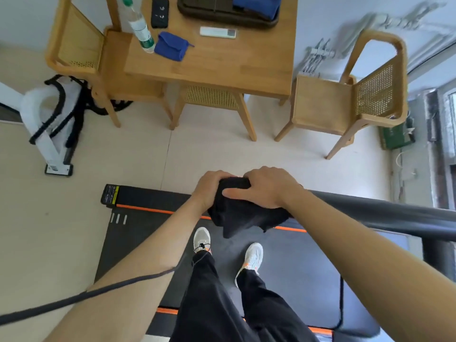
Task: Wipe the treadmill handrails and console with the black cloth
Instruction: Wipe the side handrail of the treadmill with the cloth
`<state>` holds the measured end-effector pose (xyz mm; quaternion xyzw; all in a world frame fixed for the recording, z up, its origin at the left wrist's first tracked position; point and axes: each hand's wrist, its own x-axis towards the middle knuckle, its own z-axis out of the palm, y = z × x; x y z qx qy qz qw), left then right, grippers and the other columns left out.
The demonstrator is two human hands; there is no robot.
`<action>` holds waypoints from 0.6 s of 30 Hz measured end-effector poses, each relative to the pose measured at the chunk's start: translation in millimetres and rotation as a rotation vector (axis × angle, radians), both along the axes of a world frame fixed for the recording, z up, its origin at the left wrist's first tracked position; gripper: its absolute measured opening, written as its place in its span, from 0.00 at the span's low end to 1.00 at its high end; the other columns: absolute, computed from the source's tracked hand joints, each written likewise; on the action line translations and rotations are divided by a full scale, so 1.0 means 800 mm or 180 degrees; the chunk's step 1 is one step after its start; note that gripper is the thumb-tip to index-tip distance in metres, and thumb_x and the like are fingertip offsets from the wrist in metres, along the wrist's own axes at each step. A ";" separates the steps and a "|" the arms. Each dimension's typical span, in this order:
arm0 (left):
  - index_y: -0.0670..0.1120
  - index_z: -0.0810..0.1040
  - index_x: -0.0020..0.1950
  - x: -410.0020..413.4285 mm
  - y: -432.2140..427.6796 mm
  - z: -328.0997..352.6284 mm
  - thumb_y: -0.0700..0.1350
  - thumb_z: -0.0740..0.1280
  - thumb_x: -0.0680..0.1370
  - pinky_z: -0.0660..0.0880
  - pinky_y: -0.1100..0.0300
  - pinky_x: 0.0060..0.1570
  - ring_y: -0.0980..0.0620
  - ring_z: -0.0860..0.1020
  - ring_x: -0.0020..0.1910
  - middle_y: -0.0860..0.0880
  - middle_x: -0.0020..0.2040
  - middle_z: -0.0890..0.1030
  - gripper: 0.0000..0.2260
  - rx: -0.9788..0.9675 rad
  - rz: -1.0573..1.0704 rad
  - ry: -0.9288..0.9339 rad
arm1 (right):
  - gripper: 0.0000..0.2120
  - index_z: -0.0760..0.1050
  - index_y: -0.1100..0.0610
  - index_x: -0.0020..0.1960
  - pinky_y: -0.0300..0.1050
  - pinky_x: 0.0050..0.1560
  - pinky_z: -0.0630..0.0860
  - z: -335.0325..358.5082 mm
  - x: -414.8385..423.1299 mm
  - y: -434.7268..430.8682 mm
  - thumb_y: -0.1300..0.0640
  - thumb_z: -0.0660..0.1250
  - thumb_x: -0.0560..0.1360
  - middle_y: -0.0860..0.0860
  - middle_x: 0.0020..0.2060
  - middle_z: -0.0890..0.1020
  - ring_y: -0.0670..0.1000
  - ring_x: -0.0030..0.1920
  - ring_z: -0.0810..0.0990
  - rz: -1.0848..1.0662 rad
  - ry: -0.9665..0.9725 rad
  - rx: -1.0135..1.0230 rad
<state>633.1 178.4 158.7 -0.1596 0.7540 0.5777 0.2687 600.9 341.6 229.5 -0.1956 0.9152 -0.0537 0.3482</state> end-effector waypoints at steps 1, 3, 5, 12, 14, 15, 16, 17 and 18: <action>0.46 0.86 0.50 0.015 0.004 0.000 0.54 0.59 0.72 0.75 0.51 0.57 0.48 0.81 0.52 0.48 0.50 0.86 0.20 -0.0073 0.0127 0.0322 | 0.36 0.77 0.52 0.49 0.50 0.41 0.73 -0.004 0.019 0.002 0.22 0.48 0.72 0.50 0.41 0.82 0.54 0.40 0.79 -0.0024 0.0632 0.0013; 0.50 0.84 0.51 0.047 0.023 0.005 0.51 0.55 0.76 0.73 0.56 0.59 0.52 0.79 0.55 0.54 0.52 0.84 0.18 0.0007 0.0687 0.0803 | 0.31 0.76 0.55 0.52 0.51 0.40 0.73 -0.005 0.059 -0.005 0.30 0.48 0.78 0.52 0.41 0.80 0.56 0.40 0.79 -0.0037 0.1527 0.0017; 0.51 0.82 0.53 0.065 0.041 0.007 0.49 0.53 0.79 0.70 0.60 0.60 0.54 0.77 0.57 0.59 0.52 0.81 0.17 0.0058 0.1251 0.0982 | 0.26 0.76 0.57 0.50 0.51 0.39 0.71 -0.006 0.073 -0.020 0.38 0.50 0.81 0.53 0.39 0.80 0.57 0.38 0.78 -0.0050 0.1747 0.0008; 0.47 0.83 0.47 0.000 -0.012 -0.014 0.43 0.56 0.83 0.73 0.47 0.61 0.44 0.80 0.53 0.44 0.52 0.84 0.16 0.0008 -0.0164 -0.0430 | 0.26 0.71 0.54 0.69 0.55 0.60 0.69 -0.007 -0.028 -0.033 0.40 0.45 0.83 0.59 0.64 0.77 0.62 0.62 0.75 -0.0582 -0.0810 -0.0043; 0.38 0.82 0.53 -0.028 -0.015 0.001 0.47 0.59 0.81 0.72 0.42 0.64 0.40 0.80 0.55 0.38 0.54 0.83 0.16 -0.0041 -0.0769 -0.0927 | 0.32 0.74 0.54 0.68 0.54 0.65 0.66 -0.002 -0.035 -0.002 0.34 0.46 0.81 0.57 0.67 0.76 0.58 0.63 0.75 -0.1039 -0.1237 0.0085; 0.38 0.82 0.54 -0.041 -0.009 0.015 0.50 0.63 0.79 0.72 0.41 0.64 0.40 0.81 0.54 0.37 0.54 0.83 0.17 0.0038 -0.1004 -0.1140 | 0.31 0.75 0.53 0.65 0.54 0.65 0.66 0.002 -0.032 0.017 0.34 0.46 0.81 0.56 0.65 0.78 0.57 0.61 0.76 -0.1025 -0.1233 0.0226; 0.39 0.83 0.54 -0.052 0.004 0.028 0.51 0.64 0.77 0.73 0.41 0.64 0.40 0.82 0.54 0.39 0.53 0.84 0.17 0.0102 -0.1325 -0.1242 | 0.29 0.76 0.51 0.62 0.55 0.64 0.67 0.009 -0.028 0.036 0.36 0.45 0.82 0.54 0.63 0.79 0.57 0.59 0.76 -0.0911 -0.1157 0.0365; 0.41 0.83 0.52 -0.062 0.023 0.045 0.52 0.63 0.78 0.73 0.42 0.63 0.40 0.81 0.54 0.40 0.53 0.84 0.16 0.0045 -0.1764 -0.1205 | 0.26 0.76 0.50 0.60 0.57 0.63 0.68 0.015 -0.023 0.055 0.39 0.44 0.83 0.53 0.61 0.79 0.57 0.57 0.76 -0.0780 -0.1019 0.0473; 0.43 0.83 0.52 -0.069 0.045 0.059 0.51 0.60 0.81 0.73 0.44 0.62 0.42 0.81 0.54 0.42 0.53 0.84 0.16 -0.0070 -0.2184 -0.1084 | 0.24 0.75 0.49 0.59 0.58 0.61 0.70 0.021 -0.016 0.073 0.42 0.43 0.84 0.52 0.60 0.80 0.57 0.55 0.77 -0.0605 -0.0815 0.0568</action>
